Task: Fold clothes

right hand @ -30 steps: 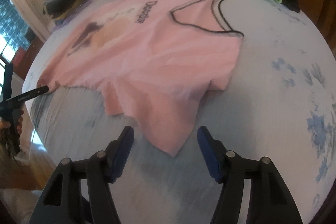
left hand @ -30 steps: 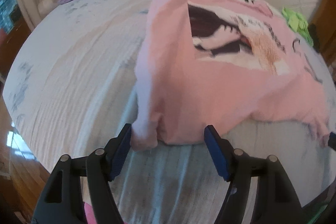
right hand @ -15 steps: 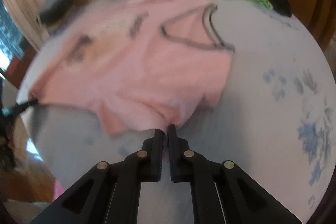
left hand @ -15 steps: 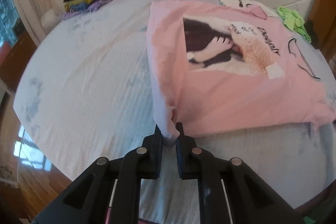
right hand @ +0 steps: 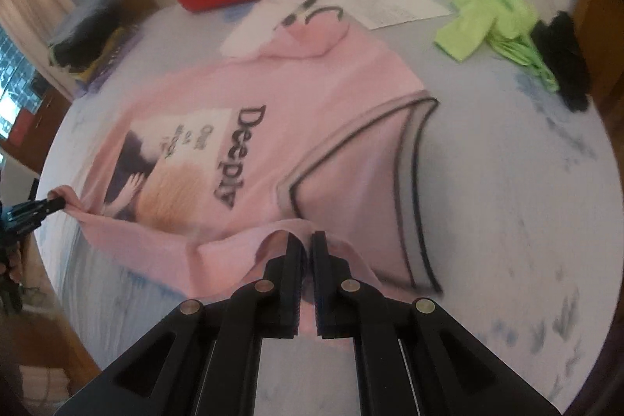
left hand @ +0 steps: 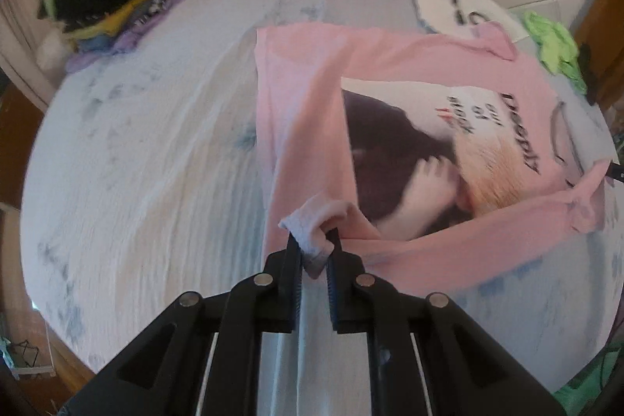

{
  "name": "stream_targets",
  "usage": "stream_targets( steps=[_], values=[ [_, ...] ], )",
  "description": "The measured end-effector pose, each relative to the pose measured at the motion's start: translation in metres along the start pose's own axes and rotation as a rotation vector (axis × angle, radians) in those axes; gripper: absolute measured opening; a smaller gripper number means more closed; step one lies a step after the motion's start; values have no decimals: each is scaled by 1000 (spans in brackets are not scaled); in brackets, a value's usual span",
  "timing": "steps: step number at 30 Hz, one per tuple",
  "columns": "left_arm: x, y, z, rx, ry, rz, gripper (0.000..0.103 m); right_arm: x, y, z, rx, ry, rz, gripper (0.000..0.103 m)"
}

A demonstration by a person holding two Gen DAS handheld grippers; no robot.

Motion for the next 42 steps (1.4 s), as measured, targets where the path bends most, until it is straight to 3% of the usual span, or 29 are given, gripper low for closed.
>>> stream_targets(
  steps=[1, 3, 5, 6, 7, 9, 12, 18, 21, 26, 29, 30, 32, 34, 35, 39, 41, 42],
  values=[
    [9, -7, 2, -6, 11, 23, 11, 7, -8, 0, 0, 0, 14, 8],
    [18, -20, 9, -40, 66, 39, 11, 17, -22, -6, 24, 9, 11, 28],
    [9, -27, 15, -56, 93, -2, 18, 18, -31, -12, 55, 27, -16, 35],
    [1, -31, 18, -58, 93, -34, 34, 13, -33, -17, 77, 33, -38, 37],
    [-7, -32, 21, -58, 88, -63, 57, 8, -34, -22, 98, 39, -61, 39],
    [-22, -28, 26, -52, 60, -115, 73, -5, -27, -33, 138, 39, -101, 45],
    [-33, -14, 29, -23, 5, -150, 73, -19, -1, -45, 176, 28, -113, 46],
    [-10, 28, 15, 58, -111, -168, 73, -28, 67, -75, 276, 40, -94, 46],
    [4, 43, 4, 83, -149, -182, 65, -24, 93, -85, 310, 44, -77, 46],
    [27, 39, -1, 56, -135, -137, 64, -13, 94, -73, 243, 48, -59, 46],
    [35, 38, -2, 34, -116, -115, 33, 2, 88, -63, 200, 46, -45, 47],
    [34, 38, -1, 22, -114, -107, 15, 9, 86, -60, 185, 55, -33, 49],
    [26, 39, 1, 3, -115, -128, 11, 22, 83, -55, 155, 73, -10, 51],
    [8, 45, 6, -16, -99, -157, 10, 27, 80, -49, 126, 88, 10, 31],
    [0, 49, 11, -35, -73, -157, 10, 25, 80, -49, 130, 93, 16, 4],
    [3, 66, 28, -108, 29, -61, 10, 3, 86, -74, 235, 98, -16, 4],
    [15, 74, 35, -145, 50, -21, 14, 10, 89, -90, 261, 131, 23, 4],
    [21, 79, 38, -164, 60, -3, 16, 17, 93, -97, 273, 141, 67, 12]
  ],
)
Point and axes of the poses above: each gripper's, at about its wrist camera, not at the fingertips, and x roughly the way its jaws point, z to its left, y to its underside, the point moved 1 cm from there along x, roughly the way its jaws point
